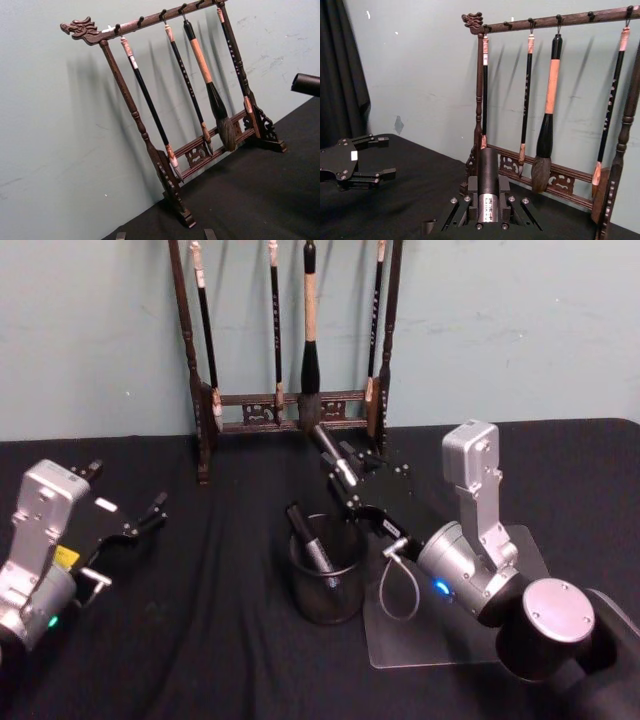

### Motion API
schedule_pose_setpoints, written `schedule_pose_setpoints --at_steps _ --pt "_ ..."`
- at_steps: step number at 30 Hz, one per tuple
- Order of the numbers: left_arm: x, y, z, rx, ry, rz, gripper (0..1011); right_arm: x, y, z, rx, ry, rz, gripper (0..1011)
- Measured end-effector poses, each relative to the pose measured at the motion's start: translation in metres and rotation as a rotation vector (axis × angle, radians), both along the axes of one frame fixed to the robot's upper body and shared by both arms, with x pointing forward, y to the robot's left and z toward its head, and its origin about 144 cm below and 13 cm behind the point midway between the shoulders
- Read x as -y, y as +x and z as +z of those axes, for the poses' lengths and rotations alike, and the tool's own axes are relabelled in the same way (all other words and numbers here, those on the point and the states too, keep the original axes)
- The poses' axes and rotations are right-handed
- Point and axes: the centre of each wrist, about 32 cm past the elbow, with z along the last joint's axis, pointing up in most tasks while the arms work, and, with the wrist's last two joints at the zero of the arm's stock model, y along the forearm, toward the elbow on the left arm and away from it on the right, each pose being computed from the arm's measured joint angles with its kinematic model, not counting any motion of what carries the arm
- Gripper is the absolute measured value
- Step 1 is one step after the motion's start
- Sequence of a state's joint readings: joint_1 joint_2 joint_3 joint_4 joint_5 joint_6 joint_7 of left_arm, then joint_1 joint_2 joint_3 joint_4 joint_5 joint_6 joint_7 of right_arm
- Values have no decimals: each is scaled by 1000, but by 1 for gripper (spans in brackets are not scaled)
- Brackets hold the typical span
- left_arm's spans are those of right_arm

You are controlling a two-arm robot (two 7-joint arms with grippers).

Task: Pick up the water-based marker from the table and place it into the pen holder.

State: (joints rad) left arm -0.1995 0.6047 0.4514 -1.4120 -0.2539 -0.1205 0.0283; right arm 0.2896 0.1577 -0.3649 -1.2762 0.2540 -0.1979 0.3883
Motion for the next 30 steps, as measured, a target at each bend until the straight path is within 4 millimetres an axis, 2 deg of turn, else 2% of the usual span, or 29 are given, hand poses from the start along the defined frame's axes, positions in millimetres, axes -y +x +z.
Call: schedule_pose_setpoints --at_steps 30 --pt "0 0 0 0 0 0 1009 -16 4 -3 8 -38 64 241"
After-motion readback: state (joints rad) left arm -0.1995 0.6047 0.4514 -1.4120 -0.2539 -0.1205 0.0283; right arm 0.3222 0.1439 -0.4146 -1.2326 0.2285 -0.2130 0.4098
